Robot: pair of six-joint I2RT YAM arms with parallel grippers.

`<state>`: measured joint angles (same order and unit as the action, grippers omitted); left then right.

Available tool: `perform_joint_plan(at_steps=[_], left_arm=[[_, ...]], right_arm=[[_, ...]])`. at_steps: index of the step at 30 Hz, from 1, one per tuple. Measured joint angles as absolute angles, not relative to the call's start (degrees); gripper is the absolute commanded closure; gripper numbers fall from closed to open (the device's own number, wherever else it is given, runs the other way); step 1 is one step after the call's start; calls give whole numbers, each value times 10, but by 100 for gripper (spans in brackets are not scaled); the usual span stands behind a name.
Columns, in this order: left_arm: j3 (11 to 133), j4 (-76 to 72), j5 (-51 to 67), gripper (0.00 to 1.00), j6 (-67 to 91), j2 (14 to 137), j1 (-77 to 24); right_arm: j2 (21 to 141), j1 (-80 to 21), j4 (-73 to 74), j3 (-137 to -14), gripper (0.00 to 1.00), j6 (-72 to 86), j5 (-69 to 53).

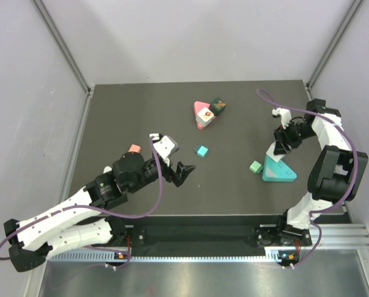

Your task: Insert the plug

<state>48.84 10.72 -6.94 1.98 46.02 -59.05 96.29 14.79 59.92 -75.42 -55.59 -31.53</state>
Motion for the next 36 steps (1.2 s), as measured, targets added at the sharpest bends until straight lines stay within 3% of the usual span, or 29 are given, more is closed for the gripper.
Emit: perform_joint_plan(at_steps=[36], left_arm=[[486,107,-64,12,29,446,-591]], right_arm=[[964,148,604,-754,100,-535,-312]])
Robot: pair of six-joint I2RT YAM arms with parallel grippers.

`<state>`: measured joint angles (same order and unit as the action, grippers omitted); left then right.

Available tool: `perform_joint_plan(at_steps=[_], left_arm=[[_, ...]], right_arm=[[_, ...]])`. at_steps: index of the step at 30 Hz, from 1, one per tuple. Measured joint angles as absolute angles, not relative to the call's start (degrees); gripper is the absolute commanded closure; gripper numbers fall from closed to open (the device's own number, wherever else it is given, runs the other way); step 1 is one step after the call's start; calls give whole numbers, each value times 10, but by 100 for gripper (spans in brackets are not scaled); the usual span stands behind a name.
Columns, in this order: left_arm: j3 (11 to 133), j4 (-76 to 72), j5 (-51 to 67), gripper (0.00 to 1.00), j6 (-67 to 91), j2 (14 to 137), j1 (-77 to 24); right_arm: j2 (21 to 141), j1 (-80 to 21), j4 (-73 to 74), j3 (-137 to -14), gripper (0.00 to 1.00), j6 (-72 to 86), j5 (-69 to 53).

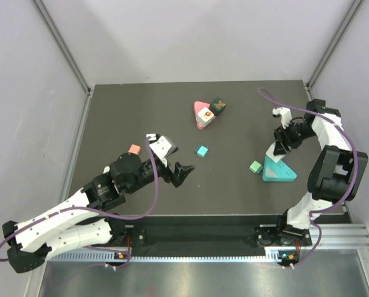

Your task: Insert the plug

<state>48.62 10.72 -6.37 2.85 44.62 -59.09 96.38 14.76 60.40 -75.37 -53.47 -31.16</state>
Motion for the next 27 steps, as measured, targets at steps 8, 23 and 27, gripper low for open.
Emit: perform_joint_plan(at_steps=[8,23,27], left_arm=[[486,107,-64,12,29,446,-591],[486,107,-63,12,29,439,-591],[486,107,-62,12,29,436,-591]], right_arm=[[964,148,602,-754,100,-534,-311],[962,147,602,-751,100,-527,-304],[960,147,603,-744,100,-523,-294]])
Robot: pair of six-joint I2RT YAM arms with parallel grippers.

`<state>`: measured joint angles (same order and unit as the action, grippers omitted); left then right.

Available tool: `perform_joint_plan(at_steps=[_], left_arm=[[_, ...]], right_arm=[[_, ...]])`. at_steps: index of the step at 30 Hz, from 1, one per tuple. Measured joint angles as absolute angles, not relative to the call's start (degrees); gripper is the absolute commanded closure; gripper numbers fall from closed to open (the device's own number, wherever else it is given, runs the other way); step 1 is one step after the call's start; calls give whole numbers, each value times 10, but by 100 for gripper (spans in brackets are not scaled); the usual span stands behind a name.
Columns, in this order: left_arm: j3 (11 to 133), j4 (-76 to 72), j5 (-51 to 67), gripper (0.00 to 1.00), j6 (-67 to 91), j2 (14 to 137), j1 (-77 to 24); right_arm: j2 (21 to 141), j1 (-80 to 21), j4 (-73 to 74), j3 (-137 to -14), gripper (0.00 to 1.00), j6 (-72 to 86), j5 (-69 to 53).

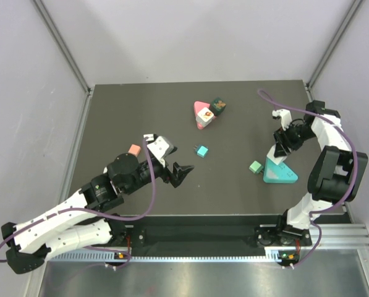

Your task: Insert the plug

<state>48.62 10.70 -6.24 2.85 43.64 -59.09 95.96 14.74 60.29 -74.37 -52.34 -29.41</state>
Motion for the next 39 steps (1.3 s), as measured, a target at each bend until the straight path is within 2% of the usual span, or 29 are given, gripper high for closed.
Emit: perform_joint_plan(at_steps=[15,39], left_arm=[[486,105,-53,13,29,436,-591],[485,103,-57,13,29,402,-591]], right_arm=[[949,146,570,-710,100,-506,-321],[933,79,505,-654,100,-472,-293]])
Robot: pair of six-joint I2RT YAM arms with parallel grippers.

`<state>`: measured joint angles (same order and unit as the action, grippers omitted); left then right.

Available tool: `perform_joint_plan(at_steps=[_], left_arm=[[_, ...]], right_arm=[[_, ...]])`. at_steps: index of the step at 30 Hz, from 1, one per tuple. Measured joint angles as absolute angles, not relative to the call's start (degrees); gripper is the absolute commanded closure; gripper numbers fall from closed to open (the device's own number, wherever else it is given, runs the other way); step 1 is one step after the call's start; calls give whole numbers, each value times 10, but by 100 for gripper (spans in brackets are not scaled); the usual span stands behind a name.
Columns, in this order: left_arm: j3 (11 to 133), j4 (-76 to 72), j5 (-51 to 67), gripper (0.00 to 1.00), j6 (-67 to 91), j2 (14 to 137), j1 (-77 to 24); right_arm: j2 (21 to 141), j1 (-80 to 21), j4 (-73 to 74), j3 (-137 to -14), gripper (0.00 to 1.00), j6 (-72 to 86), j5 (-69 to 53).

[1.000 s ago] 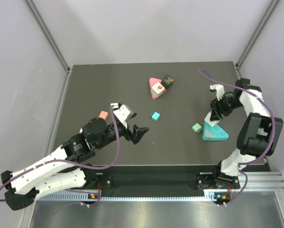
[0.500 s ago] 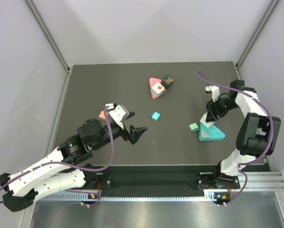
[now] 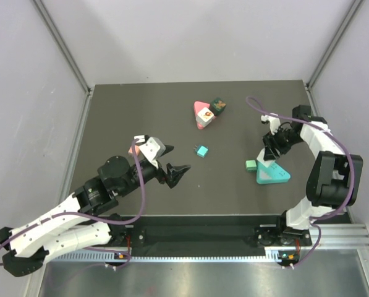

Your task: Insert the plug

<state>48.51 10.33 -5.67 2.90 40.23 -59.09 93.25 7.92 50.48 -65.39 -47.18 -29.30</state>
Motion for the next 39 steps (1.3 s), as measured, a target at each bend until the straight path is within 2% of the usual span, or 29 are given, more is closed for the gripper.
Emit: perform_joint_plan(at_steps=[8,9,13,16,20,21,23,24,25,33,36,39], left_arm=[[485,103,-68,12,29,403,-591],[485,103,-70,12,29,404,-591],[485,103,-79,11,29,414,-591],[484,103,-87,10,29,424,-591],[484,103,-99,7,31,438,-591],[484,103,-102,6,33,443,-591],[484,103,-106,6,37,453,-591],[484,103,-109,5,41,458,-591],[484,103,-111,5,44,463,-591],[487,111,-133,7,65,475,-591],[503,121,-168,9,77,503,-591],[539,137,-213,11,95,562,-591]], right_arm=[[946,78,502,-683,98,-420,-267],[950,78,499,-689,90,-413,-262],[985,78,494,-737,78,-383,-228],[1013,78,493,-779,57,-375,-204],[1026,78,489,-812,40,-375,-179],[1026,78,485,-817,28,-375,-174],[1023,78,469,-823,15,-374,-172],[1020,78,456,-823,4,-373,-172],[1016,79,448,-823,0,-371,-173],[985,80,425,-827,0,-358,-158],[971,71,430,-854,0,-274,-98],[971,61,457,-945,0,-149,-52]])
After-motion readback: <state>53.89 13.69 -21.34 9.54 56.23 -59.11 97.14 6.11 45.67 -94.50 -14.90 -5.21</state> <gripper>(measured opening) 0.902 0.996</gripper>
